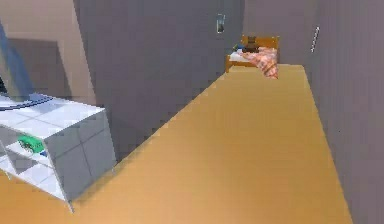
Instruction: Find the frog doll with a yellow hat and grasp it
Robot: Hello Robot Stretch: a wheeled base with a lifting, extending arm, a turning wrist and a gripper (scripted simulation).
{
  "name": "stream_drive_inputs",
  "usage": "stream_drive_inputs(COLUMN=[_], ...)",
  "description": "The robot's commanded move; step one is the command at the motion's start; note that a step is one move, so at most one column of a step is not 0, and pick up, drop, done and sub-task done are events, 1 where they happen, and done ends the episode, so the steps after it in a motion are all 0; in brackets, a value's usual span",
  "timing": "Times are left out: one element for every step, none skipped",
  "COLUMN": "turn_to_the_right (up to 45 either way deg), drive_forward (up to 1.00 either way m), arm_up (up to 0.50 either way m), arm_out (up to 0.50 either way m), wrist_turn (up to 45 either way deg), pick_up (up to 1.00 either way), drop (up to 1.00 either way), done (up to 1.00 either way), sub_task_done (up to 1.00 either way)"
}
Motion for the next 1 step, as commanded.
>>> stream_drive_inputs(turn_to_the_right=[15.0], drive_forward=[0.0], arm_up=[0.0], arm_out=[0.0], wrist_turn=[0.0], pick_up=[0.0], drop=[0.0], done=[0.0], sub_task_done=[0.0])
